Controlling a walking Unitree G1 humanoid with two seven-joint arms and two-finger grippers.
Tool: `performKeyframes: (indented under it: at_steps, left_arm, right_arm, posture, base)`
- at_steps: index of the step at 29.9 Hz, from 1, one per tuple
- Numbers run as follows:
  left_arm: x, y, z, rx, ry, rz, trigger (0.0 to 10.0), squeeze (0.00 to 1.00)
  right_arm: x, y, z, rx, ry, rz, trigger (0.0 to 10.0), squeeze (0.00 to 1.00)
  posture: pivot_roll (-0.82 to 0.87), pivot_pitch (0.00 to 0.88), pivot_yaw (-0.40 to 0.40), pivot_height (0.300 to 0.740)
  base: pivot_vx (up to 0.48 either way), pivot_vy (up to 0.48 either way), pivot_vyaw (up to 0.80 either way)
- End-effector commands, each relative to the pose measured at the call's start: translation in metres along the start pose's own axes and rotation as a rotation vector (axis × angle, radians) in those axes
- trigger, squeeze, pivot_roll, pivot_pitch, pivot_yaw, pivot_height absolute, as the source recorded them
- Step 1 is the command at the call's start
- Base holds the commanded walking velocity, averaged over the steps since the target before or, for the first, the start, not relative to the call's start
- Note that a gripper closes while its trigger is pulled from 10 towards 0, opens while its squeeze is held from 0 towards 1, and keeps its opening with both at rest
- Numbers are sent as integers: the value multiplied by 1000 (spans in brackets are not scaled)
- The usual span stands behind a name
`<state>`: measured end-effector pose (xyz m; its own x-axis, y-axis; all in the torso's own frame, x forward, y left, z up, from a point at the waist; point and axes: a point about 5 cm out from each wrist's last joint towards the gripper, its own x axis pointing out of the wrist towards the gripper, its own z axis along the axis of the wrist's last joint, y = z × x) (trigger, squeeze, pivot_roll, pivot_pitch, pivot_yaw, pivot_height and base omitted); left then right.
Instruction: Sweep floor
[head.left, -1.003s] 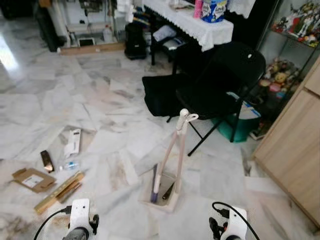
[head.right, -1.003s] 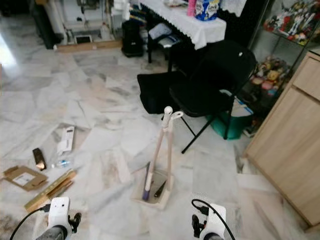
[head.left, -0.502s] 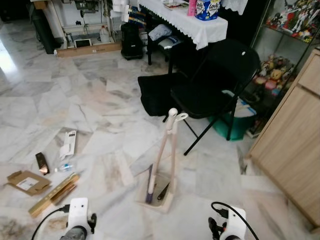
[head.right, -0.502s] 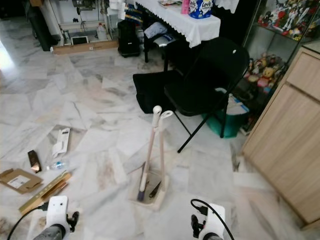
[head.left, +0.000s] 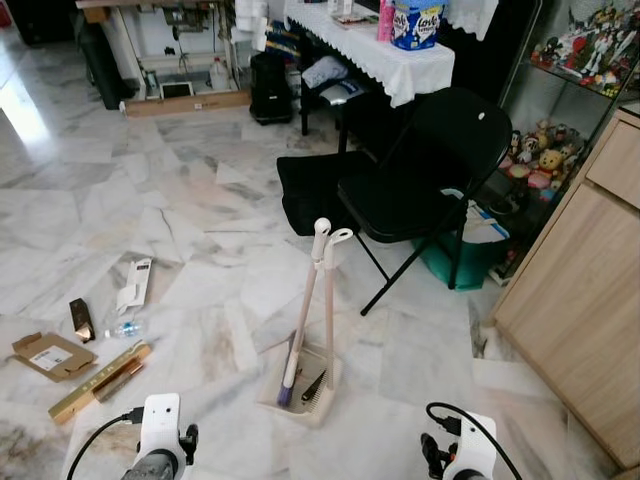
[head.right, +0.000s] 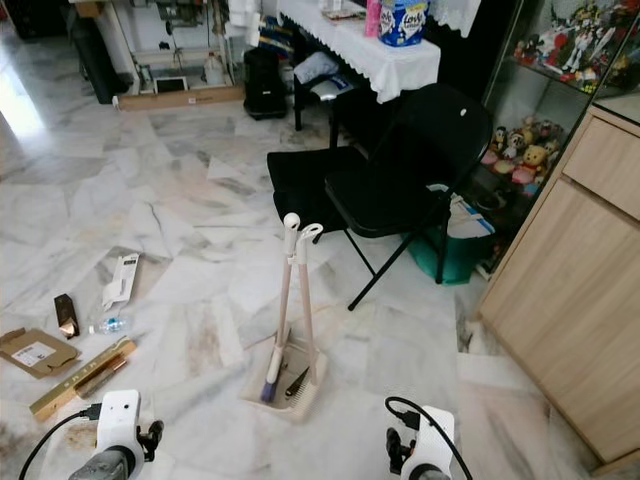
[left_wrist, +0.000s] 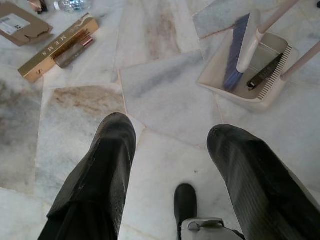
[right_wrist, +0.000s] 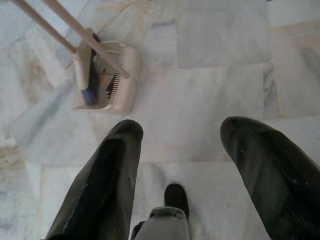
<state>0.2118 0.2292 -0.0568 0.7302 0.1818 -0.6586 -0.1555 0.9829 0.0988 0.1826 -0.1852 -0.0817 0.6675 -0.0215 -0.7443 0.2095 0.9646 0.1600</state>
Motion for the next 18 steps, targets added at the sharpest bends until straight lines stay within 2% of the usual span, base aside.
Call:
performKeyframes:
  at_steps: [1, 8, 11, 18]
  left_arm:
    - [0, 3, -1, -19, 15, 11, 10000, 0]
    - [0, 3, -2, -30, 17, 16, 10000, 0]
    - [-1, 4, -3, -33, 18, 19, 10000, 0]
    - [0, 4, -3, -29, 18, 17, 10000, 0]
  right_arm:
    - [1, 0, 3, 5, -9, -2, 10000, 0]
    - [1, 0, 4, 10, -9, -2, 10000, 0]
    - [1, -1, 3, 16, 4, 0, 10000, 0]
    - [1, -1, 5, 7, -12, -4, 10000, 0]
  posture:
    - [-38, 1, -42, 740]
    - [-37, 7, -45, 740]
    - [-35, 12, -49, 740]
    - [-34, 16, -49, 740]
  base:
    - [0, 0, 0]
    - [0, 0, 0]
    - [0, 0, -683]
    - [245, 0, 0]
